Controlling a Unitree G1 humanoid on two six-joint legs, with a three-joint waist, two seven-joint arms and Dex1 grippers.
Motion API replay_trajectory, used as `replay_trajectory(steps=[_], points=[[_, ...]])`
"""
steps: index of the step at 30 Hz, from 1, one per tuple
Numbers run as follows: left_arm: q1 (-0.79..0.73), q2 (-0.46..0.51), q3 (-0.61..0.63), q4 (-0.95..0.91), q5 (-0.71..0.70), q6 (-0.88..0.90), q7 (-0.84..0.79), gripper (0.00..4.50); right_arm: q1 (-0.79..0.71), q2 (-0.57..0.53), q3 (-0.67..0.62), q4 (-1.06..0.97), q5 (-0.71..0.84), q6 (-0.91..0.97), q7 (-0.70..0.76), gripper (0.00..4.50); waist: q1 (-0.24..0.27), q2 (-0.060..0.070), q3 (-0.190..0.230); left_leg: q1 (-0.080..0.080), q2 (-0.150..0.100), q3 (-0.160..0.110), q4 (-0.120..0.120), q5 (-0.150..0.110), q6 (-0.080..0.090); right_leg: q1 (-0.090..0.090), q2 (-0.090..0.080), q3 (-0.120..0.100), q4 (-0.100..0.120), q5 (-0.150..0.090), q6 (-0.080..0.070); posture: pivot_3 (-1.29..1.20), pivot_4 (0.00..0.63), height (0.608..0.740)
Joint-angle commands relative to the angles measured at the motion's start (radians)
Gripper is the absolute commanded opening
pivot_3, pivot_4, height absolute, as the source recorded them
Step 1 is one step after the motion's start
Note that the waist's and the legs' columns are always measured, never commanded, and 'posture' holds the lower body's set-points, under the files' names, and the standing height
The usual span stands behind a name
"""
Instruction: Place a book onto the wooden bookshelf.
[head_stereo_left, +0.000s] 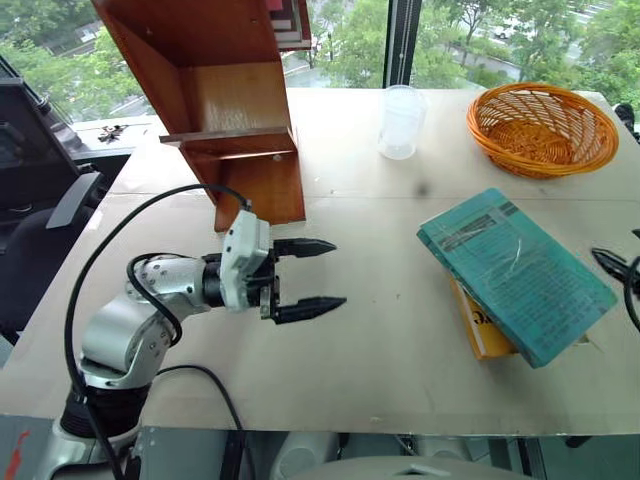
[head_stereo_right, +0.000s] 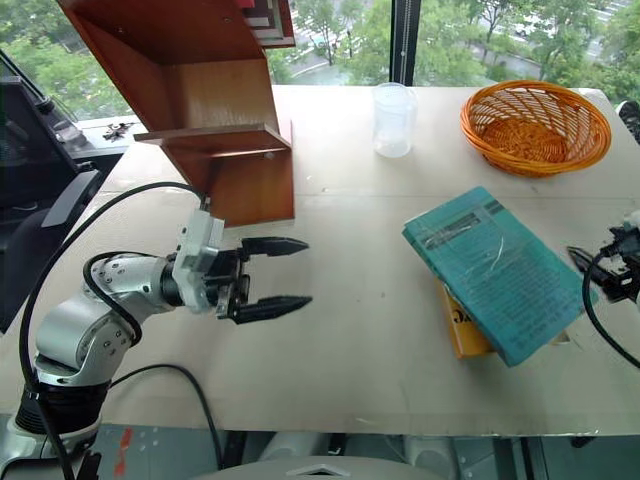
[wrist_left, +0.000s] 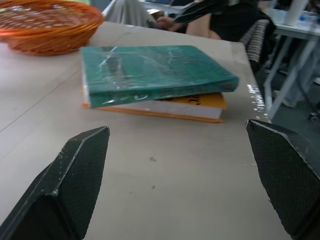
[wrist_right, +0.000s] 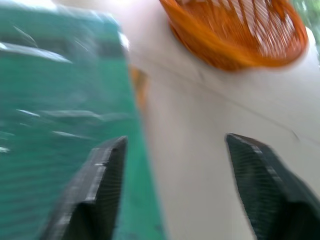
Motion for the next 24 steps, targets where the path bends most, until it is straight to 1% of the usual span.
replay_trajectory(steps=[1,3,4,7,10,14,17,22,24], points=[[0.005,0.004,-0.003,-0.046,-0.014,-0.034,-0.019,4.50,-0.065,-0.086,0.090,0.073,-0.081,0.036,-0.017,1.27,-0.003,0.001,0.000,-0.001,0.000,0.000,0.000,0.000,0.000,-0.001,0.000,0.000,0.000,0.000,0.000,0.00,0.150,0.740],[0.011,0.002,-0.003,-0.059,-0.018,-0.035,-0.012,4.50,-0.088,-0.123,0.149,0.125,-0.120,0.042,-0.005,0.26,-0.004,0.000,0.000,-0.001,0.000,0.001,0.000,0.000,0.000,-0.001,0.000,0.000,0.000,0.000,0.000,0.00,0.150,0.740],[0.014,-0.001,-0.001,-0.061,-0.022,-0.034,-0.007,4.50,-0.103,-0.137,0.185,0.149,-0.131,0.048,0.006,0.06,-0.004,0.000,0.000,-0.001,0.000,0.001,0.000,0.000,0.000,-0.001,0.000,0.000,-0.001,0.000,0.000,0.00,0.150,0.740],[0.029,-0.007,-0.005,-0.076,-0.026,-0.034,0.005,4.50,-0.124,-0.176,0.288,0.201,-0.166,0.032,0.062,0.06,-0.004,0.000,0.000,-0.001,0.000,0.002,0.000,0.000,0.000,-0.001,0.000,0.000,0.000,0.000,0.000,0.00,0.150,0.740],[0.050,-0.010,-0.012,-0.079,-0.017,-0.045,0.008,4.50,-0.141,-0.192,0.360,0.186,-0.144,0.051,0.141,0.06,-0.006,0.001,0.000,0.000,0.000,0.003,0.000,0.000,0.000,-0.001,0.000,0.001,0.001,0.000,0.000,0.00,0.150,0.740],[0.058,-0.014,-0.008,-0.071,-0.018,-0.046,0.024,4.50,-0.177,-0.152,0.336,0.096,-0.055,0.134,0.197,0.06,-0.007,0.001,0.000,0.000,0.000,0.003,0.000,0.000,0.000,-0.001,0.000,0.001,0.001,0.000,0.000,0.00,0.150,0.740],[0.068,-0.012,-0.009,-0.064,-0.018,-0.050,0.021,4.50,-0.198,-0.114,0.331,0.039,-0.022,0.182,0.191,0.06,-0.004,0.000,0.000,0.000,0.000,0.002,0.001,0.000,0.000,-0.001,0.000,0.000,0.001,0.000,0.000,0.00,0.150,0.740],[0.074,-0.008,-0.018,-0.043,-0.005,-0.051,0.027,4.50,-0.220,-0.072,0.344,-0.001,-0.026,0.217,0.161,0.06,-0.002,0.001,0.000,-0.001,0.000,0.002,0.001,0.000,0.000,-0.001,0.000,0.000,0.000,0.000,0.000,0.00,0.150,0.740],[0.069,-0.020,-0.026,-0.032,0.015,-0.040,0.072,4.50,-0.202,-0.063,0.339,-0.012,-0.056,0.202,0.136,0.06,-0.003,0.001,0.000,-0.001,0.000,0.002,0.001,0.000,0.000,-0.001,0.000,0.000,0.000,0.000,0.000,0.00,0.150,0.740]])
